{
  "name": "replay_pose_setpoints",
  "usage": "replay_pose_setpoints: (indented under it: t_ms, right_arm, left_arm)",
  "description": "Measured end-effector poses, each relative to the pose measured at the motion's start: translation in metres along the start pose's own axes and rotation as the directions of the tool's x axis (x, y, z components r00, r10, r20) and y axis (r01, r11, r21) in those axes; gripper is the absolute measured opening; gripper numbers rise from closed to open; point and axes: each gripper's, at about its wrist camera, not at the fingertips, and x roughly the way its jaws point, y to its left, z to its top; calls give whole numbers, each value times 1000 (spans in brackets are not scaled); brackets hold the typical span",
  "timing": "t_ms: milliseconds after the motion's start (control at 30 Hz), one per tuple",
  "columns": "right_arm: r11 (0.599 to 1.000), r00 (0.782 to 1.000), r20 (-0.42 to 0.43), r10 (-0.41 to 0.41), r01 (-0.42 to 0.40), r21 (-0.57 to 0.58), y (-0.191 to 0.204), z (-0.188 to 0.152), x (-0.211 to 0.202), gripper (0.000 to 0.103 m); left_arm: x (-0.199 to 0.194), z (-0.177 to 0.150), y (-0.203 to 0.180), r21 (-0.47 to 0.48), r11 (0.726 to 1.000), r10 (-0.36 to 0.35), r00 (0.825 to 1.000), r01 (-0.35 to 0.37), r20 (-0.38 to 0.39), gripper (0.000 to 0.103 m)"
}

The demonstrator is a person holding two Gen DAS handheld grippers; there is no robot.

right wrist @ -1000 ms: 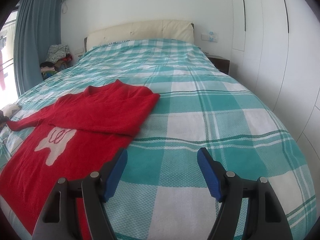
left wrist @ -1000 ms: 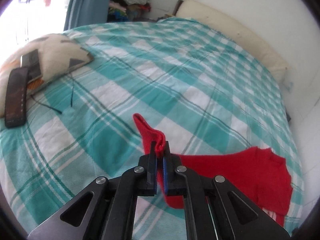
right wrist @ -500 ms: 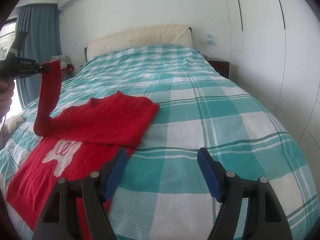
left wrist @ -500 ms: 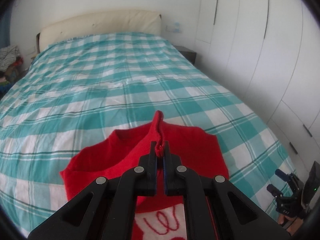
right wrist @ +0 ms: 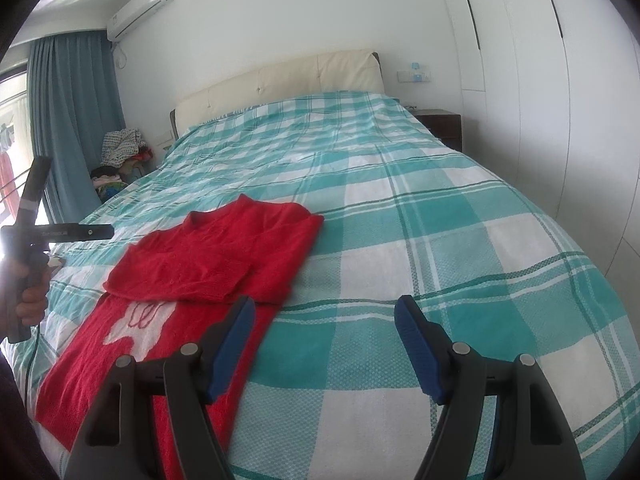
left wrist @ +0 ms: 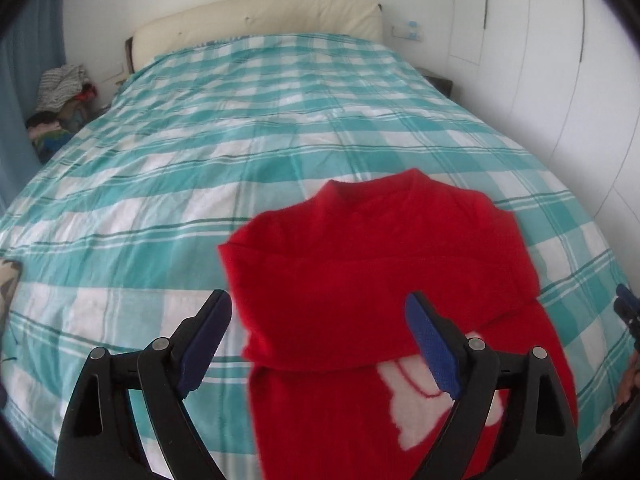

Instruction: Fold small clothes

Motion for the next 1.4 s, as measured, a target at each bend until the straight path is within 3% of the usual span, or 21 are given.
replay_pose_setpoints:
  t_ms: [100,167,300,467,533,567,633,933,1033,1100,1233,1400]
  right_arm:
    - [1000,1000,-10,-9,9,-6,1,-2,1,72]
    - [1000,1000,-17,-17,17,-14,3,-4,3,72]
    - [998,998,-32,-50,48,-44,7,-9,11,72]
    - [994,995,-48,-82,78,-78,9,-15,18,72]
    - [993,995,-55,-86,81,-80,8,-16,19,72]
    - [994,995,-58,-85,80,-77,7,-16,20,72]
    - [994,995,-58,-84,80,-73,6,-16,20,72]
    - [996,996,-61,-60,56,-73,8,-13,21,72]
    - [993,996,-50,-75,70,-97,12,-14,18,72]
    - [992,996,-41,-82,78,-104,12,-13,17,72]
    - [994,996,-36,-79,76,-82,8,-11,14,72]
    - [995,996,-24,-81,79,-65,5,-9,10,72]
  left_arm:
    - [5,-22,45,27,997,76,996,-75,-36,88]
    - [18,-42,56,56,997,66,994,-61,-86,83]
    - [49,-73,35,142,990,20,987,3,-159,70]
    - [80,-69,11,166,984,78,992,-61,-101,68]
    - [89,-62,13,133,988,88,993,-77,-74,46]
    - [93,-62,19,101,992,80,994,-72,-78,5]
    - [95,-68,31,39,997,66,995,-63,-74,6]
    - [88,-83,32,22,993,115,992,-114,-48,6]
    - [86,-84,33,9,992,125,991,-125,-55,13]
    - [80,-86,38,-17,991,133,989,-134,-59,29]
    - [57,-92,53,-73,984,156,986,-160,-57,44]
    - [13,-100,63,-103,972,208,978,-210,-26,82]
